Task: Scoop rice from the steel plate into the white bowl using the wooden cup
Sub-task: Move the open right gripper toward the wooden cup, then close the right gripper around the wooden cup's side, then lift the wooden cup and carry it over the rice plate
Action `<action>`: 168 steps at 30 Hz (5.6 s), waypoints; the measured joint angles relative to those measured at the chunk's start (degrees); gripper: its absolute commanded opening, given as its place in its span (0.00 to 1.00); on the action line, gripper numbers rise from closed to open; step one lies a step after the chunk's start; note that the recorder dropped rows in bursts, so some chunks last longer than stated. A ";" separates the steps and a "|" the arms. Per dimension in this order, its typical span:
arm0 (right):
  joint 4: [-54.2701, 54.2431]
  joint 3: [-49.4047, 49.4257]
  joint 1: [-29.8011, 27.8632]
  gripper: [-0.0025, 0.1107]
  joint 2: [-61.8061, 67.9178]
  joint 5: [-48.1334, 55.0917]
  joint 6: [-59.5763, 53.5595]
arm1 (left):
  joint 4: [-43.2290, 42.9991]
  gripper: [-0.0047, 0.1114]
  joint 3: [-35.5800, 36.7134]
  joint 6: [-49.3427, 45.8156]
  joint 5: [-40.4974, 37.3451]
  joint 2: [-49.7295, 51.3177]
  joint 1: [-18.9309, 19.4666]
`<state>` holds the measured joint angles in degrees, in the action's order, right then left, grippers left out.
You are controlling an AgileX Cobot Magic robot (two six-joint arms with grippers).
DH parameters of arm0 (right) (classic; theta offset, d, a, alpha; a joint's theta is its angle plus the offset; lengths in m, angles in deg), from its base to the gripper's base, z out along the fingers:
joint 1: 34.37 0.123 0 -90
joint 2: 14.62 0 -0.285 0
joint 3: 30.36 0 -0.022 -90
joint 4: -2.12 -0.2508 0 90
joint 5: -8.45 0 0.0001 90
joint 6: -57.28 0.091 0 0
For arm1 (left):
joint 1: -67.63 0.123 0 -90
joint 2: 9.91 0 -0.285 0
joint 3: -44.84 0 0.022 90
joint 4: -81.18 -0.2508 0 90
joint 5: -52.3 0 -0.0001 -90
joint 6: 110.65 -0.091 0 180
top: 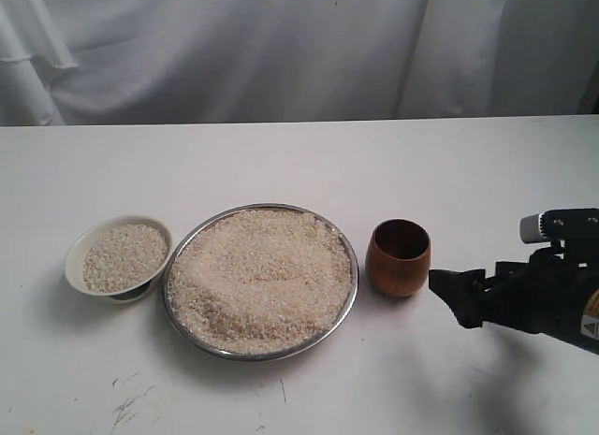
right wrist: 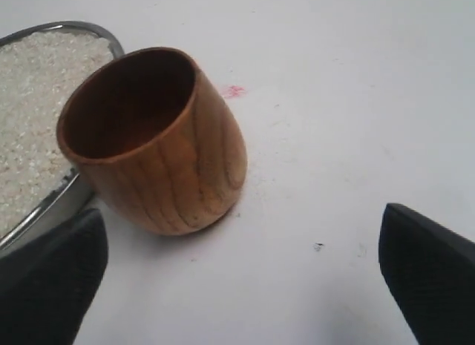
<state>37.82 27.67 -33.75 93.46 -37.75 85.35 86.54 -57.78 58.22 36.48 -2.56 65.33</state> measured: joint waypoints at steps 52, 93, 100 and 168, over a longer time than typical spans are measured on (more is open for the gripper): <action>11.28 -12.49 0.00 0.86 22.49 -13.82 -30.47 | 0.00 0.04 0.00 0.00 0.00 0.00 0.00; 17.21 -24.86 0.00 0.86 31.63 -21.94 -22.17 | 0.00 0.04 0.00 0.00 0.00 0.00 0.00; 17.21 -24.86 0.00 0.86 31.63 -21.94 -20.64 | 0.00 0.04 0.00 0.00 0.00 0.00 0.00; 30.50 -32.56 19.31 0.02 -2.94 23.43 5.17 | 0.00 0.04 0.00 0.00 0.00 0.00 0.00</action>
<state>68.32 -4.89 -14.44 90.52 -14.33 90.52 86.54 -57.78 58.22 36.48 -2.56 65.33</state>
